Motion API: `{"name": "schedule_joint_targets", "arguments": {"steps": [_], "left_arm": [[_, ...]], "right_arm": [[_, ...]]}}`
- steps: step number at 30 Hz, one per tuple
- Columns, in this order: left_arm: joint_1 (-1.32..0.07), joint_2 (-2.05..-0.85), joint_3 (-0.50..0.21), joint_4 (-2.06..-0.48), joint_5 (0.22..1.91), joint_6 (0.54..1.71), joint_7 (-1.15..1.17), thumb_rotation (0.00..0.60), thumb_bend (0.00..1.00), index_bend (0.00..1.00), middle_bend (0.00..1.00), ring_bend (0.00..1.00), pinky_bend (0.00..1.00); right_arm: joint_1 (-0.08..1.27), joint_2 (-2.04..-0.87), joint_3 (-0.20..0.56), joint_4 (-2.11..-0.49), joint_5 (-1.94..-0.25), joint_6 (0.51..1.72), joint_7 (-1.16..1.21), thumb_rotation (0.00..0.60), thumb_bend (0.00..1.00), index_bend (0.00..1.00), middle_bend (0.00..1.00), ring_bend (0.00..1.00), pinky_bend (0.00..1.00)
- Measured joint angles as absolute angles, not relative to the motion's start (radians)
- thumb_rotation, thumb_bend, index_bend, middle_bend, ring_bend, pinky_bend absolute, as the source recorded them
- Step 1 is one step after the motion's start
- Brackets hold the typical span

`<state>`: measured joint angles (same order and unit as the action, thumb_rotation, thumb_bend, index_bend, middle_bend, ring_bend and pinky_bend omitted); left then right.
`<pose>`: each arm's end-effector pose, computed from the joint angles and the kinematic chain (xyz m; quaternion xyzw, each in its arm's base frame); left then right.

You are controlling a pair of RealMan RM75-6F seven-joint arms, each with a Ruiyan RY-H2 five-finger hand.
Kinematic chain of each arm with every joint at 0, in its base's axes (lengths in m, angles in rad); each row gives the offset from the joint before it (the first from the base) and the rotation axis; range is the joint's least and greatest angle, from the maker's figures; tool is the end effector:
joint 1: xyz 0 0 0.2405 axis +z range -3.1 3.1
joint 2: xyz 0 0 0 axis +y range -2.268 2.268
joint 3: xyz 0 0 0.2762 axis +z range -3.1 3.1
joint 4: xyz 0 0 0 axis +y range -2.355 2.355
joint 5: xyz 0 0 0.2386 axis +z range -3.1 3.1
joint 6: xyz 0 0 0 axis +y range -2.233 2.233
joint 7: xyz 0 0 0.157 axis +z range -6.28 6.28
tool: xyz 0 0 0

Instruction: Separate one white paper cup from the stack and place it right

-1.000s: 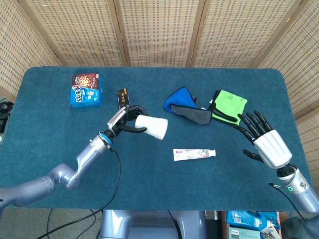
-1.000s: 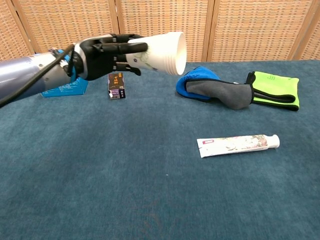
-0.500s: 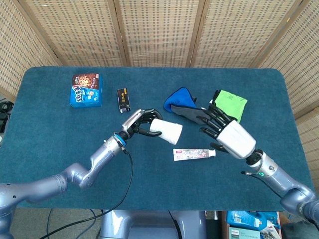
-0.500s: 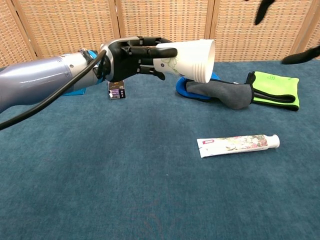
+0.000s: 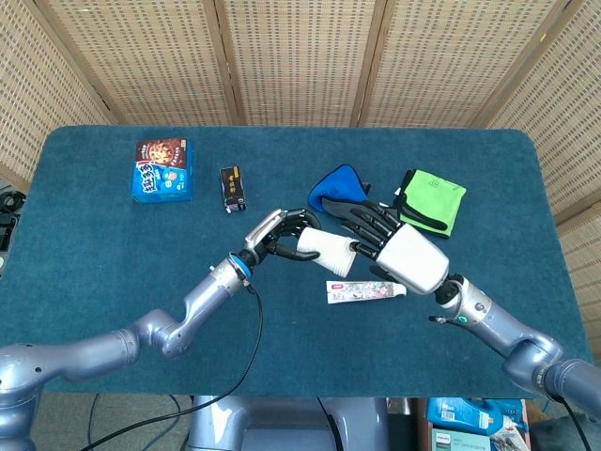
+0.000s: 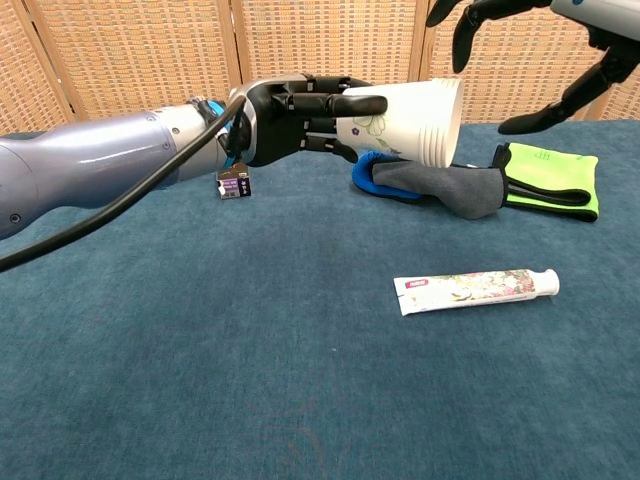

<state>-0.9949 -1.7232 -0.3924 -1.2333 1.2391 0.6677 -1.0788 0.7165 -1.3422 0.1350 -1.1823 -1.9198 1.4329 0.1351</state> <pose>-0.0295 0.4338 -0.0917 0.4357 0.7359 0.5182 0.0061 -0.1618 -0.3795 0.0816 0.7680 -0.0461 0.5403 0.3408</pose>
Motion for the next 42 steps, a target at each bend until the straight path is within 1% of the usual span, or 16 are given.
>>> {"name": "schedule_joint_targets", "arguments": {"steps": [7,21,29,35,42], "left_arm": [[-0.993,-1.73,-0.396,-1.228,1.238,0.661,-1.077,0.6,0.2,0.46,0.5,0.48,0.5],[-0.993,-1.734,-0.407,-1.217,1.239,0.644,-1.082,0.6,0.2,0.46,0.5,0.48,0.5],[-0.985,-1.731,-0.408,-1.226,1.238,0.642,-1.083,0.6,0.2,0.46,0.5,0.48,0.5],[-0.981,-1.731,-0.407,-1.232,1.238,0.638,-1.079,0.6,0.21,0.46,0.5,0.48,0.5],[-0.979,-1.736,-0.407,-1.233,1.239,0.637,-1.073,0.6,0.21,0.46,0.5,0.48,0.5]], "right_arm": [[0.738,-1.368,0.134,-1.163,-1.908,1.44,0.137,0.6,0.38,0.5,0.34,0.19,0.2],[0.775,-1.413,0.119,-1.14,-1.905,1.451,0.123,0.6,0.41,0.52,0.34,0.2,0.21],[0.788,-1.43,0.111,-1.127,-1.909,1.463,0.115,0.6,0.48,0.54,0.36,0.2,0.24],[0.798,-1.441,0.106,-1.116,-1.91,1.473,0.108,0.6,0.5,0.54,0.36,0.2,0.25],[0.807,-1.447,0.099,-1.111,-1.904,1.472,0.101,0.6,0.58,0.56,0.37,0.2,0.27]]}}
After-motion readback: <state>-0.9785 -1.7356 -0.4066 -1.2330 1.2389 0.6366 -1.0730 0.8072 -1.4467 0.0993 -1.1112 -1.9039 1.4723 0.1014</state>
